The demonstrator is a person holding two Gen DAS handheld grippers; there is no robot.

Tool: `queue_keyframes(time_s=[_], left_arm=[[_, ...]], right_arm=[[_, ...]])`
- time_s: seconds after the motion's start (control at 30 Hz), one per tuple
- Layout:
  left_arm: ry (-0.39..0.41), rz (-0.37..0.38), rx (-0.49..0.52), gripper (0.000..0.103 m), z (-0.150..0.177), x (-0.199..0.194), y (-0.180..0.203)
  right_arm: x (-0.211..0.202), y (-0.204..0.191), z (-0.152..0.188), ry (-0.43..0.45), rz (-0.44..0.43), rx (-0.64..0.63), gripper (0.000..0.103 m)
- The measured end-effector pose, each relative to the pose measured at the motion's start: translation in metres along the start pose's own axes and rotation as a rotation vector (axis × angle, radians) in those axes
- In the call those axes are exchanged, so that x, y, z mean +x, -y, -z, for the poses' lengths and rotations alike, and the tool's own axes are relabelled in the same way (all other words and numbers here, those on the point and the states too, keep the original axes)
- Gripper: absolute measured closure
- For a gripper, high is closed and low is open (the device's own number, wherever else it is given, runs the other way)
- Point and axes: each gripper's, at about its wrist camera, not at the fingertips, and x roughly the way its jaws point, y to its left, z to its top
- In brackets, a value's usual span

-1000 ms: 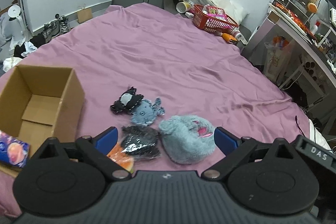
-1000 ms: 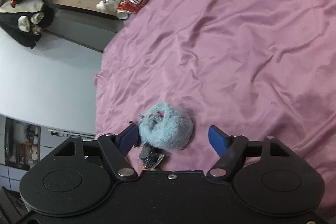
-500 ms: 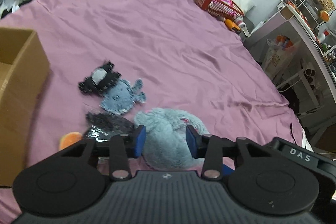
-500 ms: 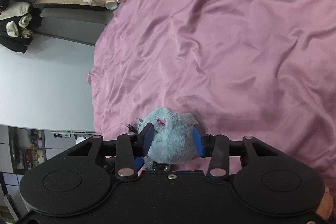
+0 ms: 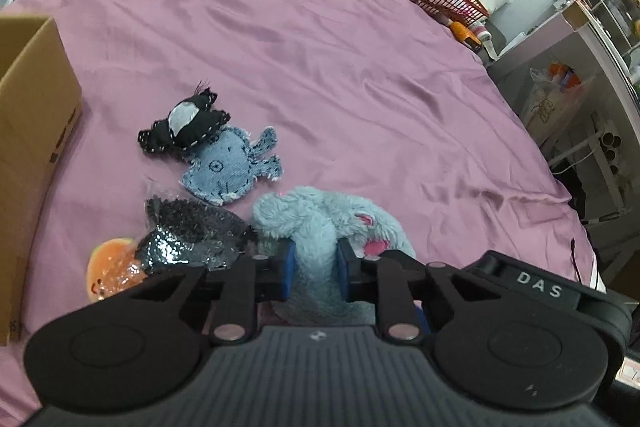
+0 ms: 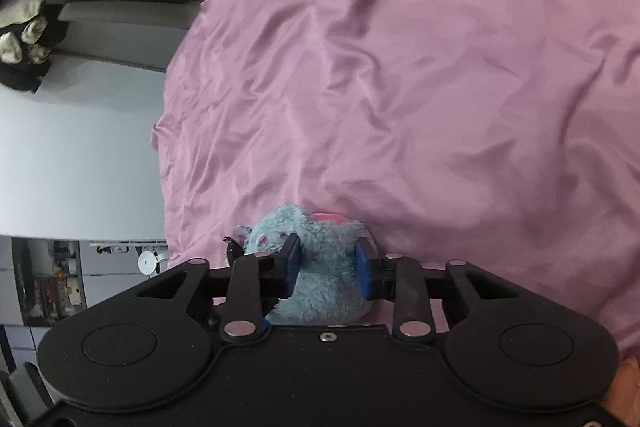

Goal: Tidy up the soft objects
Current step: 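Close the left tool on the grey plush while the right tool grips it too, then carry the grey plush with both tools and lower it into the box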

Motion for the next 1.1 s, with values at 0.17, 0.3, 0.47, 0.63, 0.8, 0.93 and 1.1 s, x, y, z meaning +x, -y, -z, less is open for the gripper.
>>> queue_keyframes(time_s=[0.17,0.3,0.47,0.63,0.8,0.93,1.1], left_arm=[[0.053,0.023,0.012,0.086,-0.002,-0.017,-0.001],[0.098,0.027,0.027,0.087,-0.005,-0.037,-0.001],[0.157,0.035,0.037,0.087,-0.008,-0.068,-0.006],[0.209,0.033,0.053,0.087,-0.011,-0.096,-0.014],[0.255,0.024,0.052,0.088,-0.015,-0.124,-0.028],[0.276,0.019,0.041,0.088,-0.022,-0.145,-0.045],[0.301,0.020,0.032,0.088,-0.027,-0.162,-0.066]], right_arm=[[-0.013,-0.009,0.003,0.026,-0.052,-0.058,0.081],[-0.021,-0.018,0.006,0.033,-0.117,-0.102,0.081],[-0.033,-0.032,0.015,0.036,-0.196,-0.155,0.082],[-0.044,-0.050,0.029,0.039,-0.261,-0.208,0.082],[-0.048,-0.072,0.048,0.052,-0.322,-0.270,0.082],[-0.051,-0.092,0.068,0.079,-0.356,-0.332,0.082],[-0.051,-0.108,0.089,0.096,-0.390,-0.397,0.082]])
